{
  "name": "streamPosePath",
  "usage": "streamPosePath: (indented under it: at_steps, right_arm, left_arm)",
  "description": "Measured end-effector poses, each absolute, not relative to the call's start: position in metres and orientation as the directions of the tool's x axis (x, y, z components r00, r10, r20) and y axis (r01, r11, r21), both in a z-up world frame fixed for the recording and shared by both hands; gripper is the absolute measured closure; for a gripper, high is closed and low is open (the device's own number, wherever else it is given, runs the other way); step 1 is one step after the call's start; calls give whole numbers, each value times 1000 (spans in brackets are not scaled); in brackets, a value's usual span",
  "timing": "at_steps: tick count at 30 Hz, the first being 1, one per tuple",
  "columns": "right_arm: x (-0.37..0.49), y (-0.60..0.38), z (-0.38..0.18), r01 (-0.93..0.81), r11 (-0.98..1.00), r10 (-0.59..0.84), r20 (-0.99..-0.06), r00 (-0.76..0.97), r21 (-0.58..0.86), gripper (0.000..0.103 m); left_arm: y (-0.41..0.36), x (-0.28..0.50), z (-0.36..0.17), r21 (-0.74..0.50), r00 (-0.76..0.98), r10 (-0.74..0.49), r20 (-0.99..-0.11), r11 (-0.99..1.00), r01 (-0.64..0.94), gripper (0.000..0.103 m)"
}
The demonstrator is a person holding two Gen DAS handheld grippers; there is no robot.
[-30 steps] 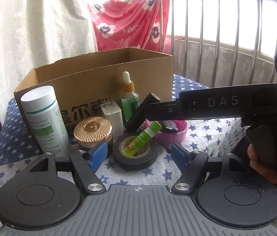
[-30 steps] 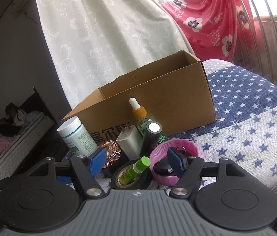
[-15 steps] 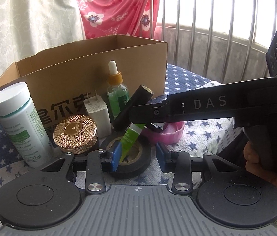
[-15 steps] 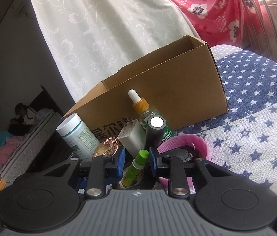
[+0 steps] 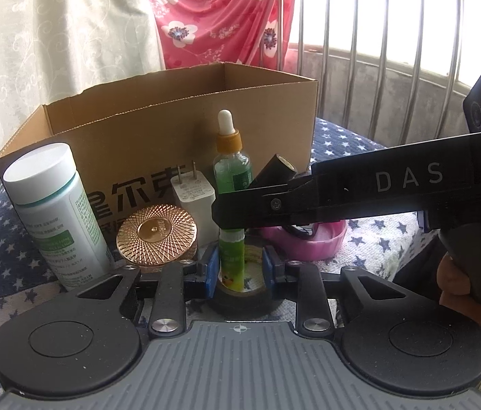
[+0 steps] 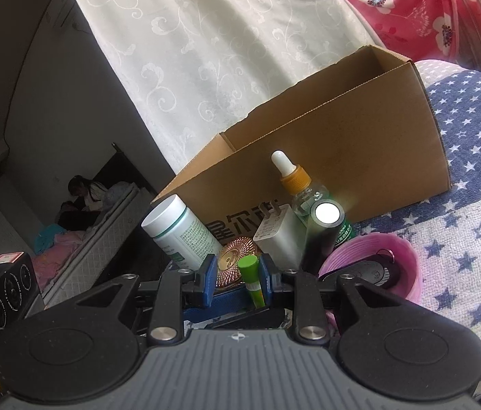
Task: Organize rigid objects
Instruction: 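Carry the green battery into the box and open the right gripper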
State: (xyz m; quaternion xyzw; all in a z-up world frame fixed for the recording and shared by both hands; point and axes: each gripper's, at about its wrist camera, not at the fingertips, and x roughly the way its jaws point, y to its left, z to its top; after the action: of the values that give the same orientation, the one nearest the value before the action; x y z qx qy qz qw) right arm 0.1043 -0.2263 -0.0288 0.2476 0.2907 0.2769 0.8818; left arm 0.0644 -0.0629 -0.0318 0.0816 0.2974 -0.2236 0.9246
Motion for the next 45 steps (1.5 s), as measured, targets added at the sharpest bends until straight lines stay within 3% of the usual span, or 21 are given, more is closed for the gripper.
streamPosePath:
  at_steps: [3,9,18,24,30,38,45]
  right_arm:
    - [109,-222,-30,-347,732,631,-391,670,586,76]
    - [114,-219,-25,-346,748,620,-411,668,566,89]
    - [112,-213,23,-401,746,627,-359,691,531,90]
    - [155,-199,74,-457,712,671,-322,668,533,90]
    - [243,-179,95,-419,692,701,-409,585,588,90]
    - [363,-157,45,-177,707,683,-596,423,685,89]
    - [342,-192,53,-158,657,709,-534,460,737,88]
  left_arm:
    - [-59,67,-33,14,731,-355,-583,895,446,85]
    - [-53,68,-30,-6,740,-354,-571,904,428,87]
    - [-44,62,13,-7,790,-370,-489,907,421,87]
    - [-30,87,62,16,825,-341,-450,921,389,87]
    - [-6,161,89,14,788,-303,-537,930,367,87]
    - [13,267,50,53,667,-150,-730,960,274,86]
    - [43,256,56,-17,684,-166,-710,976,219,80]
